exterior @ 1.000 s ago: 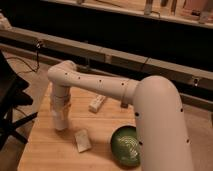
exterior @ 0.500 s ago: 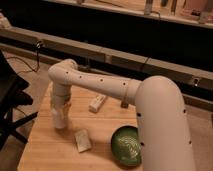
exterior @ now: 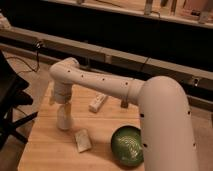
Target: Place the ceramic cup over the eraser
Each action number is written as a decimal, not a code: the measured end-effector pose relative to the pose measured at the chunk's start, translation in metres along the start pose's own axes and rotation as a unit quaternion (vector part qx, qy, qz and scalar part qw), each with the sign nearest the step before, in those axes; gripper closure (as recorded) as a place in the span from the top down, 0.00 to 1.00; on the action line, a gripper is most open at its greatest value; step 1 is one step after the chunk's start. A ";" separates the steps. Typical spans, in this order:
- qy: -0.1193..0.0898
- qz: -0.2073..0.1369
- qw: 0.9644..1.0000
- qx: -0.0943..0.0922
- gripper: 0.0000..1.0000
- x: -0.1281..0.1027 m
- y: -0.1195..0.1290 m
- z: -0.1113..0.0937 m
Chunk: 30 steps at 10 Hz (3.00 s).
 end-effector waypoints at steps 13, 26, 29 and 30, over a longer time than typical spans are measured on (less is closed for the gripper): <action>0.029 -0.016 0.999 -0.010 0.80 0.001 -0.012 0.000; 0.005 0.011 0.998 -0.053 0.17 0.028 -0.002 0.045; 0.001 0.009 1.000 -0.013 0.00 0.018 -0.008 0.000; 0.001 0.007 1.000 -0.001 0.00 0.014 -0.010 -0.017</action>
